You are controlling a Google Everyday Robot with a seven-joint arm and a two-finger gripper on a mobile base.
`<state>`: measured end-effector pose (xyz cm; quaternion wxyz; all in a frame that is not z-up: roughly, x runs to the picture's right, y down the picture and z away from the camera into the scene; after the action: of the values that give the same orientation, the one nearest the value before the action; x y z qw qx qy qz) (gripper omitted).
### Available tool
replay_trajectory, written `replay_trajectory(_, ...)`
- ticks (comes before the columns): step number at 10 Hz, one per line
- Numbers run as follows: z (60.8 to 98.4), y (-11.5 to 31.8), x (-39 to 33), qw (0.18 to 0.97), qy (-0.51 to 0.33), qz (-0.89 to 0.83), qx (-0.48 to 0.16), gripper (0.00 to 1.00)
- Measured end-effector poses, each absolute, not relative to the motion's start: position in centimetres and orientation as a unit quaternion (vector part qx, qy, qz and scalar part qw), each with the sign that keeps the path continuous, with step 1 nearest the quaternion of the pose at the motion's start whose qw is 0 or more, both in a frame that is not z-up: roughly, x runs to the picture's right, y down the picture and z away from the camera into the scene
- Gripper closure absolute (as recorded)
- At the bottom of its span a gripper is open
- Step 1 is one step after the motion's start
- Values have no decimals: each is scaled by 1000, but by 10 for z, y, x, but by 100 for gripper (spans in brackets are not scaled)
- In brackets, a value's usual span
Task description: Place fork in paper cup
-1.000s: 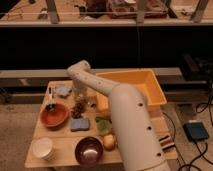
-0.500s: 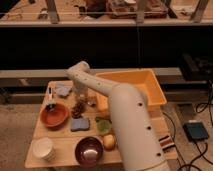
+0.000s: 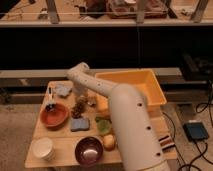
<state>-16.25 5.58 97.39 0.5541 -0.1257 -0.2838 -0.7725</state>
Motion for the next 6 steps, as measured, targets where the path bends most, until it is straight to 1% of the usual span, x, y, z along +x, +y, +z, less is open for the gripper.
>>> replay_trajectory(2, 974, 57, -160, 554, -286, -771, -125, 72)
replay_trajectory(3, 974, 58, -161, 554, -287, -771, -125, 84)
replay_trajectory(4, 974, 58, -161, 554, -287, -772, -125, 94)
replay_trajectory(5, 972, 58, -162, 554, -288, -771, -123, 99)
replay_trajectory(6, 971, 58, -162, 554, -290, -771, -122, 100)
